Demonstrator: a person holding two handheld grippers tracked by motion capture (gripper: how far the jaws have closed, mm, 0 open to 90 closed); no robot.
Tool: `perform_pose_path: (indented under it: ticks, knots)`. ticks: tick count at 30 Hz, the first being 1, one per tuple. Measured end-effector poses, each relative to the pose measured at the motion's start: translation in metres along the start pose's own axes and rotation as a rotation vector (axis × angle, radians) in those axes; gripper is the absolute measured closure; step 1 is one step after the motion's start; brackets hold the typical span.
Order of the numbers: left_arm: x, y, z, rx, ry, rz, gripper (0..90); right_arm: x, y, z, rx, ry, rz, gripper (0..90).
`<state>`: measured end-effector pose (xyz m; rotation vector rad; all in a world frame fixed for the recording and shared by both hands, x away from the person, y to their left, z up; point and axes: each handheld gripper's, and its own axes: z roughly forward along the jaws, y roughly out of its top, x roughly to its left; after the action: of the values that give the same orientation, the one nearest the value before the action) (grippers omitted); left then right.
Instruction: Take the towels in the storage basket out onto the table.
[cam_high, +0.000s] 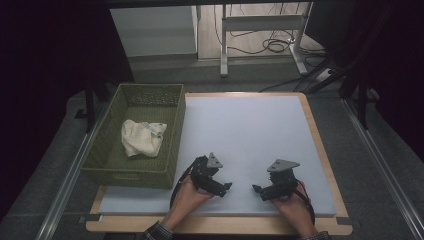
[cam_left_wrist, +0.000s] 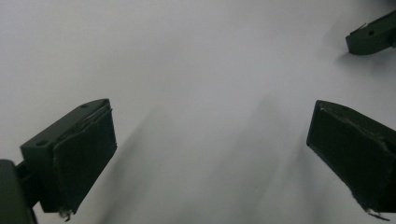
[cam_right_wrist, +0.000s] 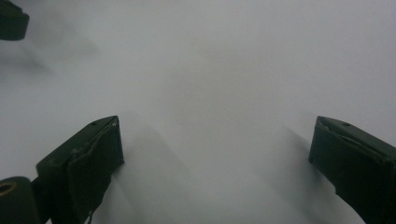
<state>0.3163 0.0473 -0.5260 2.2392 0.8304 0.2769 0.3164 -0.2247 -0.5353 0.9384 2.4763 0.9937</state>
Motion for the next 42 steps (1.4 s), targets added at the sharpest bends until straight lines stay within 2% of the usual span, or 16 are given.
perform_pose_path:
  ticks: [5,20,33,42]
  knots:
    - [-0.001,0.007,-0.005,0.000,0.005,0.017,1.7,0.000,0.000,0.000,0.000,0.000,0.000,3.0]
    - [0.000,0.025,-0.020,-0.006,0.004,0.027,1.7,0.000,0.000,0.000,0.000,-0.001,0.000,3.0]
    - [0.009,0.044,-0.034,-0.007,-0.018,0.013,1.8,0.000,0.000,0.000,-0.001,-0.001,0.000,3.0]
    - [0.016,0.056,-0.047,-0.011,-0.002,0.015,1.9,0.000,0.000,0.000,0.002,0.000,-0.003,3.0]
